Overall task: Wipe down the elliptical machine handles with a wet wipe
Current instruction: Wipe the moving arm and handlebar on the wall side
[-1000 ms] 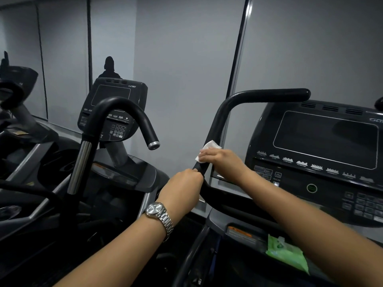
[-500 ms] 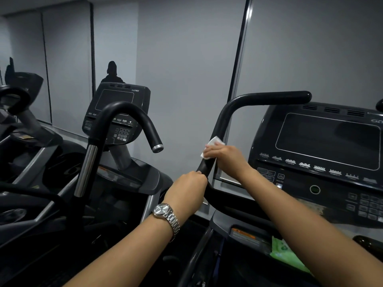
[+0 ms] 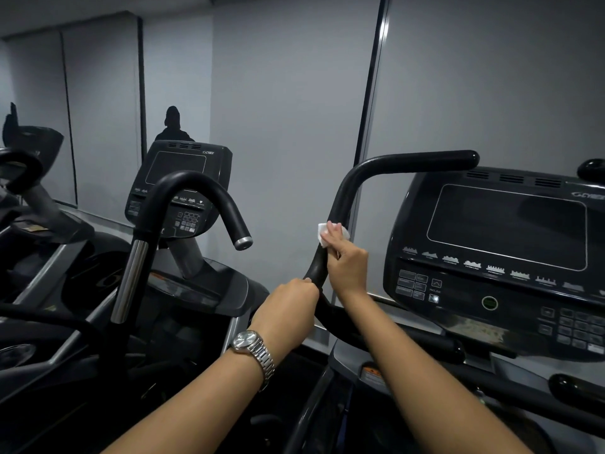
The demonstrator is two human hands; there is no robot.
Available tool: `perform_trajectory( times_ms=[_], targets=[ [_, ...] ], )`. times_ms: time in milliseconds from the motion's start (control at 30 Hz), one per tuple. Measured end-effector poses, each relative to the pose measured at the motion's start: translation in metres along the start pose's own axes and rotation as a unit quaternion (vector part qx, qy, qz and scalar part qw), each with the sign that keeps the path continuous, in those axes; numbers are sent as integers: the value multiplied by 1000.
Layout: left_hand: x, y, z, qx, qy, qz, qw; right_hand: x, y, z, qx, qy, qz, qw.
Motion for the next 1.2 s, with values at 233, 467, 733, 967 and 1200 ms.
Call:
perform_trajectory(
  times_ms=[233, 467, 733, 967, 1200],
  targets=[
    [0, 1, -2, -1, 2, -12, 1000, -14, -10, 1, -57, 74, -56, 994],
    [-1, 0, -3, -5, 4, -10, 1000, -18, -8, -2, -36, 60, -25, 997],
    [1, 1, -3, -11, 0, -1, 1000, -12, -26, -52, -42, 26, 45, 998],
    [-2, -2, -2, -19, 11, -11, 1000, -2, -9, -20, 37, -99, 138, 985],
    [-2, -5, 1, -20, 3, -2, 1000, 10, -10, -51, 83, -121, 231, 962]
  ],
)
Point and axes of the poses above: each hand's wrist, its own z-axis away from the middle knuckle, its own y-axis out of the palm, x = y × z, the point moved 9 cm from there along -z, towards the middle knuckle, and after that the axes turned 5 degrees about x, right-handed, at the moved point
